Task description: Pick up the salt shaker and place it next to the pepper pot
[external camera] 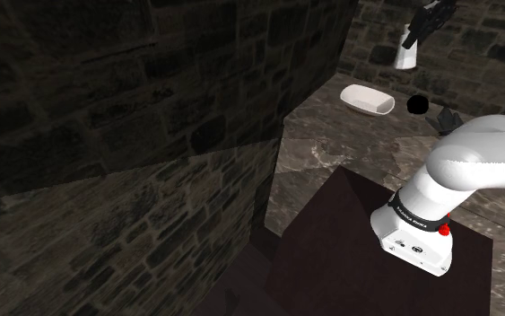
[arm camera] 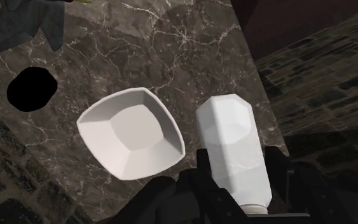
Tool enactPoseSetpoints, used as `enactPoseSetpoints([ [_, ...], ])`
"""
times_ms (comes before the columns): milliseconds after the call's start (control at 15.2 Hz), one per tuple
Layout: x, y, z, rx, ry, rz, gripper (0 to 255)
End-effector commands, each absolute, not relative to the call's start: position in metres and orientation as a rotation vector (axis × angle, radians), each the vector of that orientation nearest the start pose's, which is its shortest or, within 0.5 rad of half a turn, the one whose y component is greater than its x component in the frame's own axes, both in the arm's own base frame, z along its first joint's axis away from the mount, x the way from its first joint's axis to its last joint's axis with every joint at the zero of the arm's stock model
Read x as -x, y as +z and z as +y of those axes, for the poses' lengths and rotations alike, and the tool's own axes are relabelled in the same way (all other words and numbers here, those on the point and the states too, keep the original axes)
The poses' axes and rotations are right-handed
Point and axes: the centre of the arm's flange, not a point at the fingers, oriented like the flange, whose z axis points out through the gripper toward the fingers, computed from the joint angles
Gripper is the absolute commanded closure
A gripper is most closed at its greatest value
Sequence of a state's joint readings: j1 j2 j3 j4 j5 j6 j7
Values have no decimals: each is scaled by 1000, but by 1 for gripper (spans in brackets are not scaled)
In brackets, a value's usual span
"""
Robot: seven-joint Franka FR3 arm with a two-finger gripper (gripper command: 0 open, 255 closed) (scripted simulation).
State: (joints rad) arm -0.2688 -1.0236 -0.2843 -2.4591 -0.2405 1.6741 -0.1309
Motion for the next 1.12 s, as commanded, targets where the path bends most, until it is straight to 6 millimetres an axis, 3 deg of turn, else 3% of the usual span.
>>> enactPoseSetpoints([
  [0, -177, 603, -194, 3144, -332, 501, 255],
  [1056, 22, 608, -265, 3144, -332, 501, 255],
])
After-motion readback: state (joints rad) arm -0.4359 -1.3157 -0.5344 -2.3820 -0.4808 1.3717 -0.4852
